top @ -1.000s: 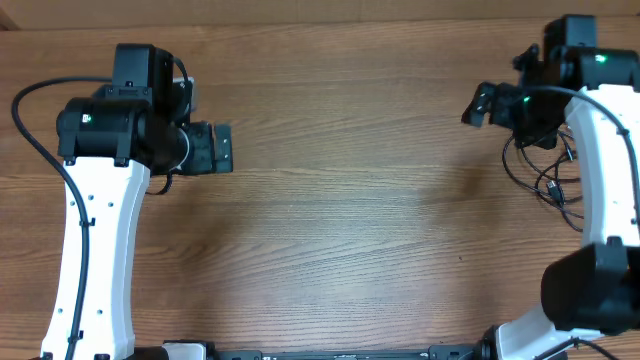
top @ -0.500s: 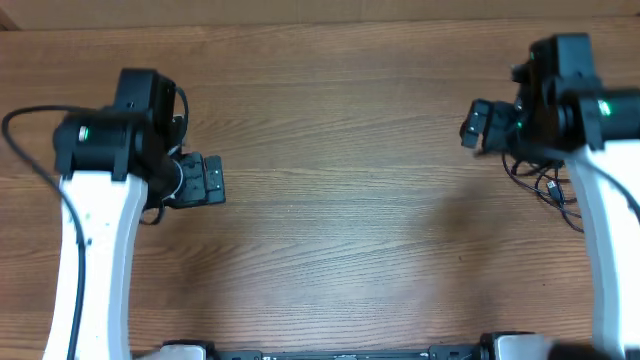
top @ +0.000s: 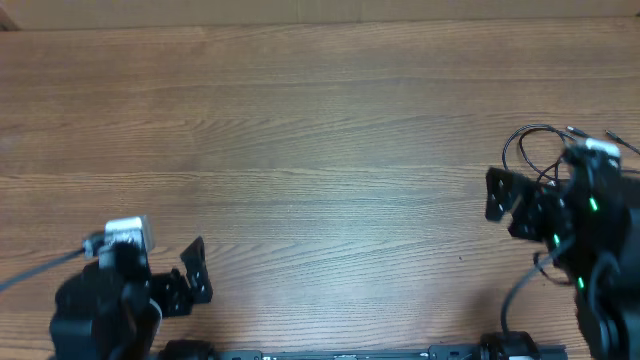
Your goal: Untangle cables
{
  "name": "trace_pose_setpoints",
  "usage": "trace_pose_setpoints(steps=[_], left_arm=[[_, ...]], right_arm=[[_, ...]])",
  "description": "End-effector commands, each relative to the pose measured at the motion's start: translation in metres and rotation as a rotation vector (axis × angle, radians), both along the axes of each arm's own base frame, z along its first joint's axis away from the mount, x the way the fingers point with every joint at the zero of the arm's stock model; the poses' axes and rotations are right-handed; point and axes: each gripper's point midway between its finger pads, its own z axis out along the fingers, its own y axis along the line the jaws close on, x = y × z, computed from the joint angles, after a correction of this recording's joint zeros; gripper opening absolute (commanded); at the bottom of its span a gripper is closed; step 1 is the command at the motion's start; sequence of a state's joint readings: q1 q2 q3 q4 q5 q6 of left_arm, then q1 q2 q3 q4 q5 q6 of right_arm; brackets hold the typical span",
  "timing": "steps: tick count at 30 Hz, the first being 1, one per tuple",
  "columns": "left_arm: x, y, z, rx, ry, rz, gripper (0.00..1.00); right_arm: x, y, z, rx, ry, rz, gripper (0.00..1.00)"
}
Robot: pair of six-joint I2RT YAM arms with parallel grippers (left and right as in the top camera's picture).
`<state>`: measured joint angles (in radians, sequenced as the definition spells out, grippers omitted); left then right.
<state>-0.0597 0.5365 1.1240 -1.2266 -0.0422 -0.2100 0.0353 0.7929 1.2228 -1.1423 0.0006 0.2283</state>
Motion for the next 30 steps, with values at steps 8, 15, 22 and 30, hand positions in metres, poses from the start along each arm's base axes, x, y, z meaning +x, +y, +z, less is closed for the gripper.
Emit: trace_pose_setpoints(steps=[8, 15, 22, 30], left_arm=[[-0.023, 0.002, -0.014, -0.042, 0.027, 0.035, 0.99], [-0.033, 0.002, -0.026, -0.036, 0.094, 0.037, 1.00], [-0.033, 0.002, -0.026, -0.036, 0.094, 0.037, 0.99], [-0.033, 0.002, -0.026, -0.036, 0.094, 0.037, 1.00]], right_arm=[[-0.022, 0.000, -0.009, -0.002, 0.038, -0.001, 1.00], [-0.023, 0.000, -0.010, -0.002, 0.042, 0.000, 1.00], [-0.022, -0.001, -0.010, -0.003, 0.041, -0.001, 1.00], [-0.018, -0.005, 0.020, -0.027, -0.182, -0.009, 1.00]])
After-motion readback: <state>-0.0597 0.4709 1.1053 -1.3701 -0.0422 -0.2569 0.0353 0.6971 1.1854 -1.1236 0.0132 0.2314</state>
